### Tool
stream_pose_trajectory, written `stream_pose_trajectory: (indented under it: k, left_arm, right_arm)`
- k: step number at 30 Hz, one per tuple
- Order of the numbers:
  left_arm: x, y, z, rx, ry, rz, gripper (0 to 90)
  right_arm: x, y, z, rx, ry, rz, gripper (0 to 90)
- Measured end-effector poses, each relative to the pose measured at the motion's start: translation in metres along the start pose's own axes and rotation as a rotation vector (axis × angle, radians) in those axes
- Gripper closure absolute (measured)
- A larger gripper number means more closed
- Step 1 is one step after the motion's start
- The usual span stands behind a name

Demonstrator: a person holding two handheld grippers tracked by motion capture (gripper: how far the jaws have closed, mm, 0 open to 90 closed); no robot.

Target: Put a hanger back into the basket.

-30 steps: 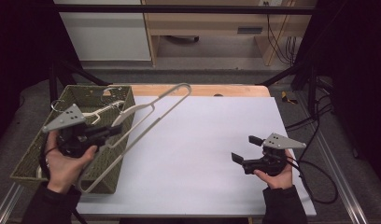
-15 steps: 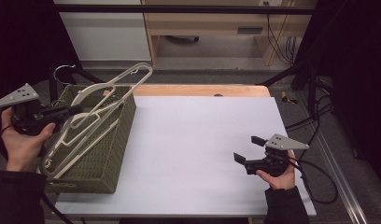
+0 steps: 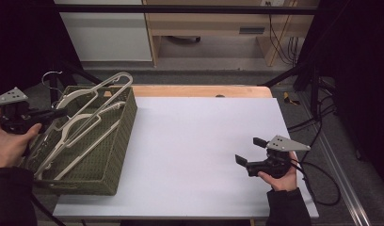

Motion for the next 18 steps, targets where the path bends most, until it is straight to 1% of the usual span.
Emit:
stream_pose_trajectory:
  k: [2,4,6,7,10,13,18]
  left_arm:
    - [0.006,0.0,0.002,0.0,-0.008,-0.006,85.6]
    - [0.008,0.0,0.001,-0.004,-0.008,-0.003,85.6]
    - [0.009,0.001,0.001,0.002,0.004,-0.008,85.6]
    - [0.01,0.002,0.001,0.011,0.016,-0.019,85.6]
    - [0.012,0.006,0.002,0.028,0.022,-0.029,85.4]
    - [0.016,0.009,0.004,0.048,0.018,-0.035,85.4]
    - [0.018,0.014,0.005,0.064,0.04,-0.047,84.9]
  right_arm:
    - [0.0,0.0,0.0,-0.001,-0.003,-0.002,5.2]
    - [0.0,0.0,0.0,0.003,-0.006,-0.002,4.9]
    - [0.001,0.0,0.001,0.004,-0.011,-0.007,4.8]
    - [0.001,0.001,0.0,0.003,-0.008,-0.006,4.8]
    - [0.001,0.0,0.0,0.0,-0.01,-0.005,4.8]
    - [0.001,-0.001,0.0,-0.002,-0.013,-0.006,5.0]
    - [0.001,0.0,0.0,-0.002,-0.011,-0.004,5.1]
Point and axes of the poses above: each handheld gripper's, and its own axes: y roughly forward along the jaws, z roughly out of its underside, x roughly to its left, the point moved 10 cm from there along y, roughly forward along the jaws, and after that the axes turned 12 degrees about -y, right-handed, at the moved point
